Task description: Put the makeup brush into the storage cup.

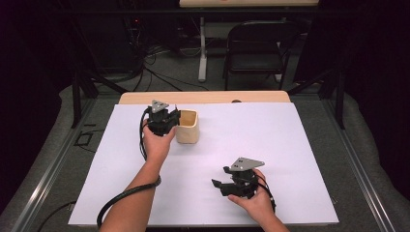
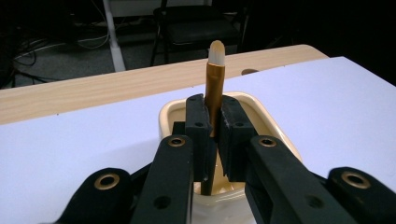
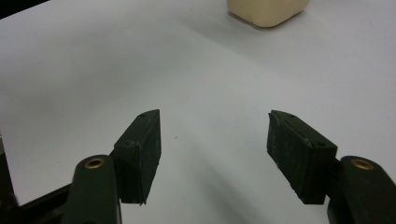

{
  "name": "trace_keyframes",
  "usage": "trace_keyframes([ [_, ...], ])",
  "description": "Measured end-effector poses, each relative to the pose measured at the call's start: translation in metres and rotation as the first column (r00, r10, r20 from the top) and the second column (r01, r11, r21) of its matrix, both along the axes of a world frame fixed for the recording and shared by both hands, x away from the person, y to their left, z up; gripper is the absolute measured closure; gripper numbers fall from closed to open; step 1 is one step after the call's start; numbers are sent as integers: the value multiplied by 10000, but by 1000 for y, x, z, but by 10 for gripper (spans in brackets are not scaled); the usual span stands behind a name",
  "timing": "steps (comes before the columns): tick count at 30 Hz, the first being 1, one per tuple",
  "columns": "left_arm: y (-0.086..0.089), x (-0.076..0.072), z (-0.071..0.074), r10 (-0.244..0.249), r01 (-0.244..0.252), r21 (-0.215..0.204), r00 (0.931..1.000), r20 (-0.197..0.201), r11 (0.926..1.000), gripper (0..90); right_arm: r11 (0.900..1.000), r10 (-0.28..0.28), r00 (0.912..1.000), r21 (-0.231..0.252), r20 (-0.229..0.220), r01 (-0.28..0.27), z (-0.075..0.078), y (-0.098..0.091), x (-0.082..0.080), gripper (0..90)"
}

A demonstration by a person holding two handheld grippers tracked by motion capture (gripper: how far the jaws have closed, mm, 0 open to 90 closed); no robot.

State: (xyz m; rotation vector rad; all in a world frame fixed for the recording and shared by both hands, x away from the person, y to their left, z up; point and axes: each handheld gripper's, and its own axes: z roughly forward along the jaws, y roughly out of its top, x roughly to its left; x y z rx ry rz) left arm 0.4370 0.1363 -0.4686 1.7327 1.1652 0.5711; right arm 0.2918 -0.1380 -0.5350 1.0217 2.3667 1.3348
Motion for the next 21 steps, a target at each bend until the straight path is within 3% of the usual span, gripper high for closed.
trace_keyframes([
  [21, -4, 1, -8, -87, 91, 294, 9999, -142, 9995, 836, 10000, 13, 10000, 4, -12, -13, 0, 0, 0, 352],
])
